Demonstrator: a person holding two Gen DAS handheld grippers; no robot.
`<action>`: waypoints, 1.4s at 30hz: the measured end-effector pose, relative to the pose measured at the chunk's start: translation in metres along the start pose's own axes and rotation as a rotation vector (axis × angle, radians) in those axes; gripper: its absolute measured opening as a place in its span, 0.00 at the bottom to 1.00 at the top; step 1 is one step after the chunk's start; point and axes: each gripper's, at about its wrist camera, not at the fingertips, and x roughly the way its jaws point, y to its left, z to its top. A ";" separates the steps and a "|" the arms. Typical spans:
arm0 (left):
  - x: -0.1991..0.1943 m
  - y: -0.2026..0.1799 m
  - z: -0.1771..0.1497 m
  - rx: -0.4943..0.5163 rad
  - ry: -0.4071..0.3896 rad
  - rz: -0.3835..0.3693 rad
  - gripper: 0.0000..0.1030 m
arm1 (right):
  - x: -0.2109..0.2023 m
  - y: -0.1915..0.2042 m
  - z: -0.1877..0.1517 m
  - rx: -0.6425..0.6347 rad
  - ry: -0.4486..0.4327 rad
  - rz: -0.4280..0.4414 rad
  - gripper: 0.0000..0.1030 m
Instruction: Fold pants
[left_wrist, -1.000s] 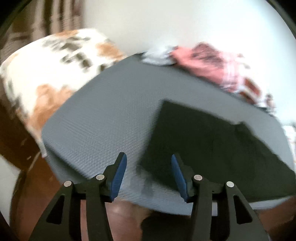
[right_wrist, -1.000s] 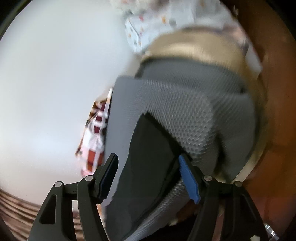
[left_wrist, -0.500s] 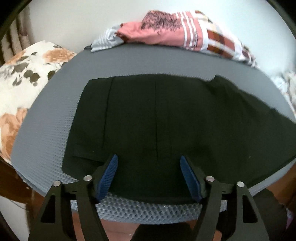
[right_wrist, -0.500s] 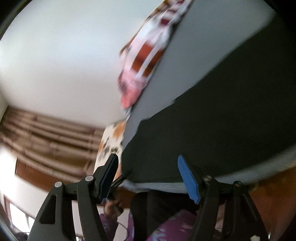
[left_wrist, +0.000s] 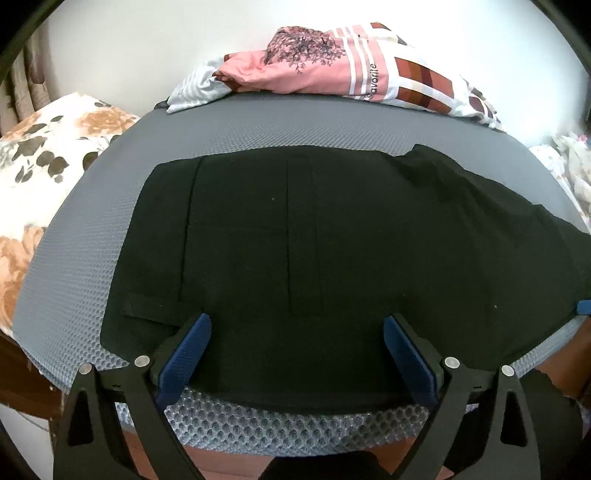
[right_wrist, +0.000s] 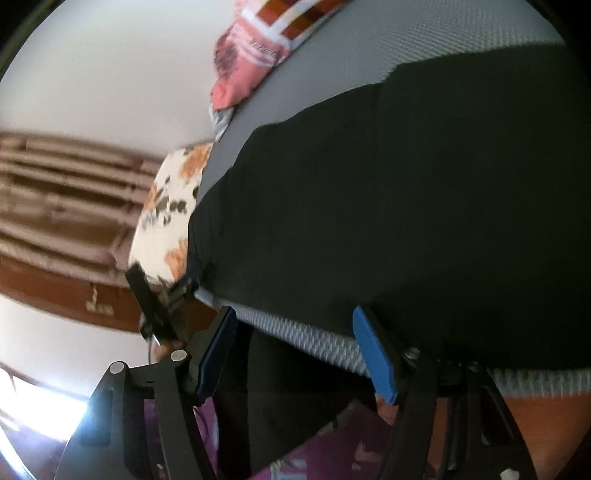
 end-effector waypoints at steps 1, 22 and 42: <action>0.000 -0.001 -0.001 0.000 -0.003 0.002 0.93 | -0.002 0.005 0.000 -0.010 0.013 0.000 0.63; 0.004 -0.001 -0.001 -0.052 0.006 0.023 0.98 | 0.192 0.117 0.179 -0.691 0.037 -0.537 0.59; 0.006 -0.005 0.000 -0.047 0.009 0.046 1.00 | 0.112 0.092 0.102 -0.589 -0.080 -0.552 0.48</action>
